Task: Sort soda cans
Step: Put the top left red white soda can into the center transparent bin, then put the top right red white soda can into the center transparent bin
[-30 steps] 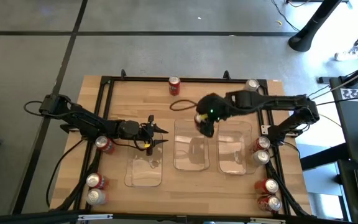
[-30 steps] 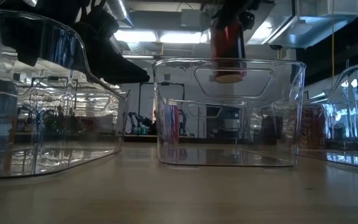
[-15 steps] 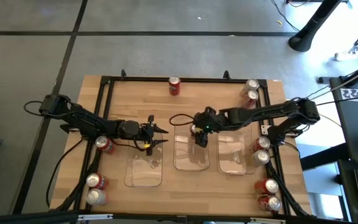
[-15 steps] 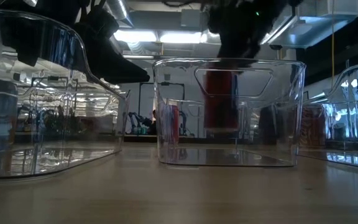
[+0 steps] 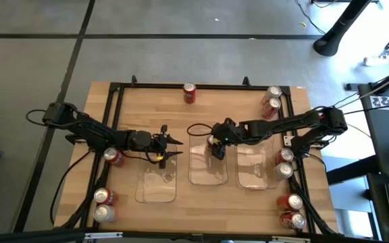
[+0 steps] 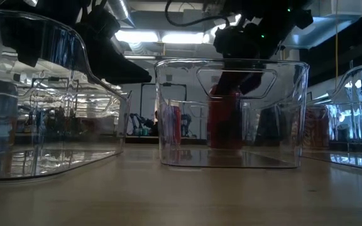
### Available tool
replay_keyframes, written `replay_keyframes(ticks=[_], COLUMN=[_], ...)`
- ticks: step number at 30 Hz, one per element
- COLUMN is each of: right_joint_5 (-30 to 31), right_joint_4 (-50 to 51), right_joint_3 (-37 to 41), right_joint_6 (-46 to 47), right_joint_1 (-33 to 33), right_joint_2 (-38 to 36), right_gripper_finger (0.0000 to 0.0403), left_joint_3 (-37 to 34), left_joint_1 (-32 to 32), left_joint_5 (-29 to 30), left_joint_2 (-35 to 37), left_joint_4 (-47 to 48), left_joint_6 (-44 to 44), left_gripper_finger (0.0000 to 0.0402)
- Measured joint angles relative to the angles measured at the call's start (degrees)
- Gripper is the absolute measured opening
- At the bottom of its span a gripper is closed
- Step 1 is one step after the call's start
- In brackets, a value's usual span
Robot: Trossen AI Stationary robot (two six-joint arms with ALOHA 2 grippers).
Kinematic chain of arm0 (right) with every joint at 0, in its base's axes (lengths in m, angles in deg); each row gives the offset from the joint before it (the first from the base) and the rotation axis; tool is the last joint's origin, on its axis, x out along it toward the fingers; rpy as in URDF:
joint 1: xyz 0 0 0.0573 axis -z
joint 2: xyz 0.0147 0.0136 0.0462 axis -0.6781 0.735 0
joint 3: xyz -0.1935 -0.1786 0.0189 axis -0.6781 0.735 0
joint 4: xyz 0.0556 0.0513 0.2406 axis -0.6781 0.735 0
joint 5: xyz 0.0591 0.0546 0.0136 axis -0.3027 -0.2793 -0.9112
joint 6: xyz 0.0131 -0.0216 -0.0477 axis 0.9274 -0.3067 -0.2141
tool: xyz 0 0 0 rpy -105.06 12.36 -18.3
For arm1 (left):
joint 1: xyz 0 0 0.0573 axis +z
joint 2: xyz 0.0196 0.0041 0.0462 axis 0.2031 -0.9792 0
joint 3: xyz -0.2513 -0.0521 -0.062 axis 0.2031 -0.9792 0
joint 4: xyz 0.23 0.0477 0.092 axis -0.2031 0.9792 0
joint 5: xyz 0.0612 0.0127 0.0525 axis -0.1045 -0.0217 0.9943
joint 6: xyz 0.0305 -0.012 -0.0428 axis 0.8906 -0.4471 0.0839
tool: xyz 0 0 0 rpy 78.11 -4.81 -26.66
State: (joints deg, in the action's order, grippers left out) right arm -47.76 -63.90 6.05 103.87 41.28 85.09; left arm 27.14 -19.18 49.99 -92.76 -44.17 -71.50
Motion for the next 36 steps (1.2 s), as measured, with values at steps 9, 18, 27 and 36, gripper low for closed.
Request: replay_keyframes(ticks=[9, 18, 27, 36], right_joint_5=[0.1, 0.2, 13.2, 18.9], right_joint_4=[0.5, 11.8, 36.8, 55.4], right_joint_3=[0.4, -6.4, -19.7, -20.9], right_joint_6=[-0.3, -1.3, 4.2, 14.5], right_joint_1=[0.0, 0.0, 0.9, 12.6], right_joint_2=[0.0, -1.3, -4.5, -9.4], right_gripper_finger=[0.0350, 0.0369, 0.0369, 0.0369], left_joint_3=[0.0, 0.0, 0.0, 0.0], left_joint_1=[0.0, 0.0, 0.0, 0.0], left_joint_5=[0.0, 0.0, 0.0, 0.0], left_joint_2=[0.0, 0.0, 0.0, 0.0], left_joint_4=[0.0, 0.1, 0.1, 0.1], left_joint_6=[0.0, -0.5, -0.5, -0.6], left_gripper_finger=[0.0164, 0.0164, 0.0164, 0.0164])
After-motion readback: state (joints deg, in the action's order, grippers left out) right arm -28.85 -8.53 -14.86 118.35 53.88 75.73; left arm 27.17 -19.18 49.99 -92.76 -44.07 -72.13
